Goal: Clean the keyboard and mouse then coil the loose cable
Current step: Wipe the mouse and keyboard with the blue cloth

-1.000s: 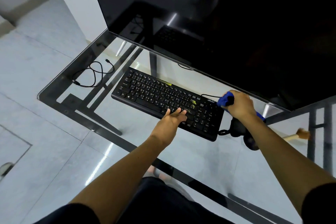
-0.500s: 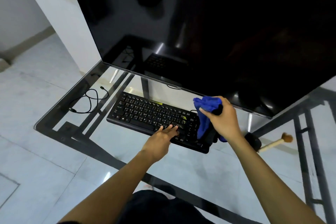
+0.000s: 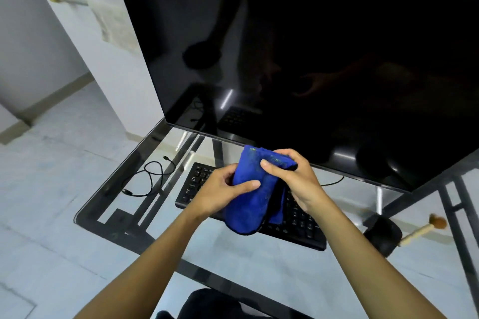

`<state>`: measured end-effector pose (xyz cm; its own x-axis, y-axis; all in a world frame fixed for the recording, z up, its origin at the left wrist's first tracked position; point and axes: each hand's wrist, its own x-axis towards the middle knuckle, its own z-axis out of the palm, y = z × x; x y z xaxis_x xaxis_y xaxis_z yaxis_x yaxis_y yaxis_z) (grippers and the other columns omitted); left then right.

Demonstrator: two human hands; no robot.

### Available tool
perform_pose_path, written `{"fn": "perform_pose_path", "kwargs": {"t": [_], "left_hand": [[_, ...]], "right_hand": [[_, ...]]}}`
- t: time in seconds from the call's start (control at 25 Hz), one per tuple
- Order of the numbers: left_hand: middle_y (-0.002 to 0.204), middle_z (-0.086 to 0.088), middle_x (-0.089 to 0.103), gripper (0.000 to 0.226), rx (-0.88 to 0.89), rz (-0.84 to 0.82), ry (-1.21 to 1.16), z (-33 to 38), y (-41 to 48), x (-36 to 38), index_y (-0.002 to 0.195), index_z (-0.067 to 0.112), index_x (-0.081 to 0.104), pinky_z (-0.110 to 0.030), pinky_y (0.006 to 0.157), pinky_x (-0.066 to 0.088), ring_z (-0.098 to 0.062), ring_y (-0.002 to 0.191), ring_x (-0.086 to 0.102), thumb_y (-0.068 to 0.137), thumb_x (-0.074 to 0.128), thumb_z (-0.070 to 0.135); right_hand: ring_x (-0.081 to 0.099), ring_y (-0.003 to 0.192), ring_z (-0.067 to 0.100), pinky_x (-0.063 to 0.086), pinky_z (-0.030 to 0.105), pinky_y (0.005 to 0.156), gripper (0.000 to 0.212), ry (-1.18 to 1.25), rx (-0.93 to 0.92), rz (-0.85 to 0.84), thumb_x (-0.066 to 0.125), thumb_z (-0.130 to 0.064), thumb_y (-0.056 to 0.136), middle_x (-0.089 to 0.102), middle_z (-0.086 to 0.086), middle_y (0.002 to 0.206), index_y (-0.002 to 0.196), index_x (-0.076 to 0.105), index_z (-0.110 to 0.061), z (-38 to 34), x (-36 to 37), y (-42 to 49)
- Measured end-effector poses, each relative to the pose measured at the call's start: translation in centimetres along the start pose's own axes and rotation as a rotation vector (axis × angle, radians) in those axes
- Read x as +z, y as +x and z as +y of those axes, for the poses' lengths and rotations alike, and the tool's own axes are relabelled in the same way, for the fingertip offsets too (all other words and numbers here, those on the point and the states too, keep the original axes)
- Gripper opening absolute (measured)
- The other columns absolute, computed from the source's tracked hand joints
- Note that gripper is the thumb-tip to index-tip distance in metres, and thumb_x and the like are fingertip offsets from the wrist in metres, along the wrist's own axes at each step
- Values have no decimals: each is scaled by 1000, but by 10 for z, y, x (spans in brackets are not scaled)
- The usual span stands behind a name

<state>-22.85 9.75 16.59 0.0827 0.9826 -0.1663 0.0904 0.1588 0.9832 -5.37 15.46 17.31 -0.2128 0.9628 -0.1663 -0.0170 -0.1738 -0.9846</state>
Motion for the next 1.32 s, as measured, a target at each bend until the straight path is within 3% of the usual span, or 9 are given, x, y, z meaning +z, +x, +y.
{"fn": "perform_pose_path", "kwargs": {"t": [0.12,0.2,0.36,0.48,0.64,0.8,0.88,1.08,1.32], "left_hand": [[97,-10,72,26,-47,90,10,1,-1,-26,97,11,67,-30,79,55,-17,86,68,76,78,21],[96,-11,71,28,-72,120,8,-3,-2,-43,96,9,65,-31,78,54,-17,83,67,75,78,21],[91,-12,67,38,-61,225,44,-14,-5,-66,93,7,59,-38,78,54,-25,82,66,71,82,28],[105,-5,70,54,-147,190,-115,-20,-5,-79,107,14,56,-43,80,54,-27,99,67,65,82,37],[131,-9,58,83,-207,-7,-501,-29,0,-96,127,12,50,-50,103,40,-28,122,55,66,72,63],[122,-9,66,78,-321,-76,-718,-15,10,-94,116,18,68,-38,86,55,-26,111,64,86,21,72],[120,-8,67,71,-317,-84,-780,-15,17,-93,111,19,71,-38,91,51,-24,109,64,90,23,67],[124,-3,65,52,-208,82,-647,-13,28,-117,123,19,63,-33,93,53,-18,114,62,83,55,52],[99,3,73,26,-123,358,-127,10,39,-105,98,25,70,-39,91,53,-17,98,68,89,58,46]], "right_hand": [[63,101,11,50,28,87,53,-56,122,1,81,-33,69,65,-2,111,115,58,-21,10,25,9],[62,100,6,51,28,82,43,-103,134,-8,77,-36,75,67,-8,108,113,59,-26,18,42,8],[69,85,20,60,42,72,18,-287,91,126,74,-28,79,72,1,87,92,69,-17,21,77,10],[64,72,15,54,30,69,12,-380,-98,138,70,-23,82,68,-4,76,80,63,-14,9,93,13],[55,78,5,45,18,73,8,11,-193,-174,59,-12,91,59,-6,78,85,54,-13,-21,107,16],[63,85,6,52,19,80,9,255,-113,-291,58,-17,89,68,-6,86,96,60,-12,-48,107,22],[66,84,5,54,19,78,16,310,-98,-301,57,-19,84,71,-9,86,98,61,-13,-59,106,26],[64,83,12,52,28,80,22,-57,-154,79,75,-14,77,70,5,88,94,64,-4,-64,80,47],[68,82,21,51,27,77,13,-434,-143,443,75,-25,78,65,-5,70,79,66,-16,-35,92,49]]}}
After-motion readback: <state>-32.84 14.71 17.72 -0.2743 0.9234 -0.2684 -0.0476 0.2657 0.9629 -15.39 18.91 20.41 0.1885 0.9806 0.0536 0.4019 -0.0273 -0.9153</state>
